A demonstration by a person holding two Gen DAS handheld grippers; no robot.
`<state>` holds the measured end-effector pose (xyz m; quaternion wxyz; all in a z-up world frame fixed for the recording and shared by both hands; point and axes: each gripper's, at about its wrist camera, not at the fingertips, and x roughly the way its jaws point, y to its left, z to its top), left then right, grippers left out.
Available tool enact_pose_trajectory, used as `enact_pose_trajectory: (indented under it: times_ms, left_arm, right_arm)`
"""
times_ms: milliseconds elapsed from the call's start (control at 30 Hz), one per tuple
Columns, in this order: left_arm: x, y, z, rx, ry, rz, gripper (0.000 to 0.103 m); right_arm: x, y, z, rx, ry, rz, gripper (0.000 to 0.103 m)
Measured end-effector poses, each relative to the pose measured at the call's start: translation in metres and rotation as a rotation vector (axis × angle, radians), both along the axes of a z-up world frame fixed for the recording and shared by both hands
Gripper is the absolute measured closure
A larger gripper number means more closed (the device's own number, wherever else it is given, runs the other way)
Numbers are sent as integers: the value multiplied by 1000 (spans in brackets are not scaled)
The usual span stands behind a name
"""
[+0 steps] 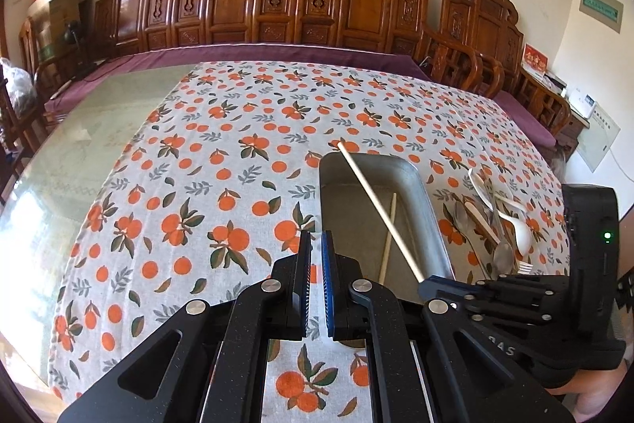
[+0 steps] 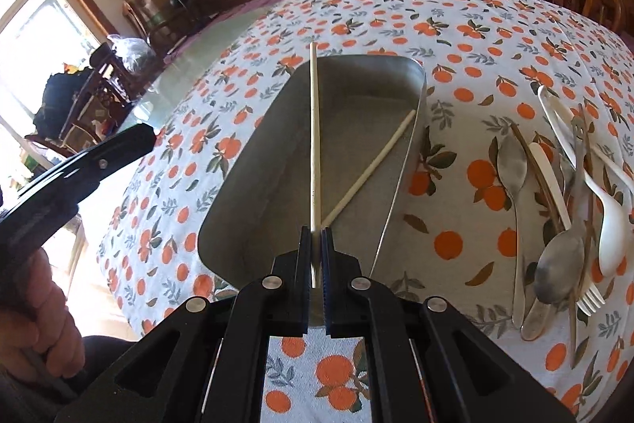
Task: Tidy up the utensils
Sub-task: 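Lower the chopstick into the grey tray and open the right tool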
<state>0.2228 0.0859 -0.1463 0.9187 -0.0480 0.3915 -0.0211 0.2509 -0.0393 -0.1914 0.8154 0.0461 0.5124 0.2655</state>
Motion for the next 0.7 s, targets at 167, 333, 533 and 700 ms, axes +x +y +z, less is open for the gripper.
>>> enact_pose_trajectory:
  times_ms: [167, 333, 533, 700]
  left_arm:
    - [0, 0, 0, 0, 1, 0, 98]
    - [1, -5, -1, 3, 3, -9, 96]
    - [2, -23, -1, 4, -7, -45, 72]
    - [6, -51, 2, 7, -22, -87, 36]
  right_arm:
    - [0, 4, 3, 4, -21, 9, 94]
    - [-5, -7, 14, 35, -72, 31, 94]
    - [-14, -53, 38, 9, -201, 21, 94]
    - [-7, -98, 52, -50, -275, -15, 94]
